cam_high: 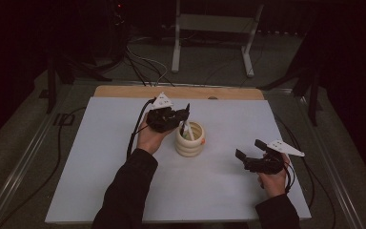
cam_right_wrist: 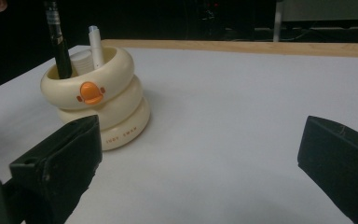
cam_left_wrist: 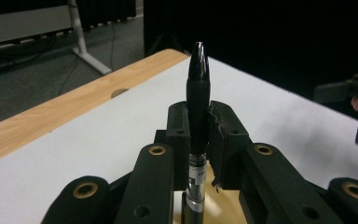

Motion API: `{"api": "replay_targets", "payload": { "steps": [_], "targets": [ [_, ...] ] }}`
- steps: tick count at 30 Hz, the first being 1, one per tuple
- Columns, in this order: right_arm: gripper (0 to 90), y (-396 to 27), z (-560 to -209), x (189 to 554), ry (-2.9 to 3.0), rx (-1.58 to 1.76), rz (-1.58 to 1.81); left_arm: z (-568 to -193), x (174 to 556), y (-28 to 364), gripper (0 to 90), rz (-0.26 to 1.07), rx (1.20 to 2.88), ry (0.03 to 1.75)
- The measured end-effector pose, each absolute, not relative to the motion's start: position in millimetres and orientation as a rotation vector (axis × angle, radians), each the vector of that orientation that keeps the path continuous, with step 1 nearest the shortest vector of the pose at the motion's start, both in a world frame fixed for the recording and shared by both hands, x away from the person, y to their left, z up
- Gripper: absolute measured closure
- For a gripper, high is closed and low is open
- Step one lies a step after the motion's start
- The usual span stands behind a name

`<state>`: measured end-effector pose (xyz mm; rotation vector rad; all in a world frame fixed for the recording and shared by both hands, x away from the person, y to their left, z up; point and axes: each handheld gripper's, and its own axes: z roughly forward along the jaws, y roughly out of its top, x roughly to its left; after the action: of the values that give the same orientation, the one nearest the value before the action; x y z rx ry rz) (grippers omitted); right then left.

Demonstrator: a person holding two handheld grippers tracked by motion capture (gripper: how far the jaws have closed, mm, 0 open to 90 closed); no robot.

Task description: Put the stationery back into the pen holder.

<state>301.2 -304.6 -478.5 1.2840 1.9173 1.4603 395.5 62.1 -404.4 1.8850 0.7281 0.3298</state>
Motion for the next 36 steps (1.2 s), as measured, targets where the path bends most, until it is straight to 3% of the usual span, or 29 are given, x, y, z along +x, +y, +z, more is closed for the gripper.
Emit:
{"api": "replay_targets", "payload": {
  "steps": [21, 36],
  "targets": [
    [0.0, -305.4, -478.4, 301.2, 1.916, 1.283, 1.461, -430.5, 393.5, 46.2, 80.1, 0.265, 1.864, 0.726],
    [0.0, -304.5, -478.5, 300.9, 1.918, 1.282, 1.461, -449.9, 384.4, 58.1, 79.9, 0.262, 1.820, 0.768]
  ]
}}
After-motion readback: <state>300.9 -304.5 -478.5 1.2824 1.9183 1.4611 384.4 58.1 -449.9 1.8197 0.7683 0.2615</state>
